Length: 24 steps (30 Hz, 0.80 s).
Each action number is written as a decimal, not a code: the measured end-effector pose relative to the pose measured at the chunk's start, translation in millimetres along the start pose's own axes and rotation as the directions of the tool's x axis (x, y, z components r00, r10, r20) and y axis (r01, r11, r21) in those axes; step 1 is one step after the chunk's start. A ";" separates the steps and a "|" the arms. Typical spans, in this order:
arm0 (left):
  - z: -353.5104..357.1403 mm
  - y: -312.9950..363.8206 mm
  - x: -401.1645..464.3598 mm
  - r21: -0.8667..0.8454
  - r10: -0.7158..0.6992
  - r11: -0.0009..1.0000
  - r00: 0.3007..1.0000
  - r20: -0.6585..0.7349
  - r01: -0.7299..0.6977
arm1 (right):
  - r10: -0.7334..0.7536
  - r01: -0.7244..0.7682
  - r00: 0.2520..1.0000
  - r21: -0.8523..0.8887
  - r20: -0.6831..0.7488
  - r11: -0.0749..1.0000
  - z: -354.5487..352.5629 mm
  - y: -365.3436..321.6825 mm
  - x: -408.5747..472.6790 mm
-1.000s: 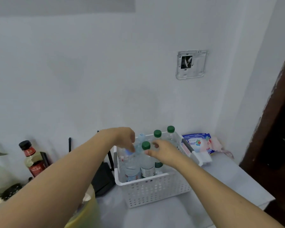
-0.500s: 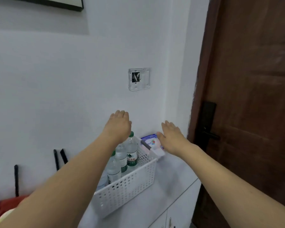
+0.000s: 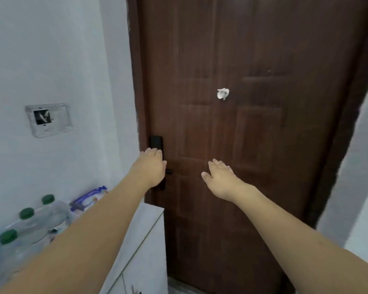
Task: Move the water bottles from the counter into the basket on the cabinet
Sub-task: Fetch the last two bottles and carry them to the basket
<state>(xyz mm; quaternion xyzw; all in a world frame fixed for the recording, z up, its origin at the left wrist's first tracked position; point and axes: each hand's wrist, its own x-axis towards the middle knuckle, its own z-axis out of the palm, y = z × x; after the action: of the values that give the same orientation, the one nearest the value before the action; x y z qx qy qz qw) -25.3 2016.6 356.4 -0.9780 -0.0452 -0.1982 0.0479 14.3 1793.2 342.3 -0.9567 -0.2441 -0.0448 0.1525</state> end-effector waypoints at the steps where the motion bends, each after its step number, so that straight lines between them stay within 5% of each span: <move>1: -0.8 26.8 8.5 -0.025 0.042 0.999 0.999 -0.003 -0.042 | 0.040 -0.040 0.999 -0.011 -0.022 0.999 -9.6 21.1 -11.0; 6: -9.4 171.2 35.7 -0.159 0.259 0.954 0.966 0.010 -0.254 | 0.273 -0.278 0.956 -0.037 -0.105 0.960 -54.7 122.9 -84.0; 11: -24.7 330.3 31.1 -0.296 0.527 0.802 0.848 -0.058 -0.518 | 0.518 -0.542 0.832 -0.092 -0.198 0.835 -96.4 212.6 -192.6; 17: -56.9 508.0 -37.1 -0.462 0.799 0.451 0.576 -0.172 -0.764 | 0.773 -0.819 0.563 -0.075 -0.292 0.569 -135.8 276.7 -362.4; 24: -115.0 659.4 -164.0 -0.506 0.912 0.059 0.252 -0.322 -0.860 | 0.909 -0.975 0.212 -0.018 -0.360 0.220 -164.6 290.5 -548.3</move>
<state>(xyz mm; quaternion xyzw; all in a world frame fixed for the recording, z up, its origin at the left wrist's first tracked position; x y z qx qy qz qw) -149.1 1338.7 347.5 -0.7613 0.6239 -0.0882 -0.1529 -328.8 1250.7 332.5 -0.8974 0.4248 -0.1020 0.0624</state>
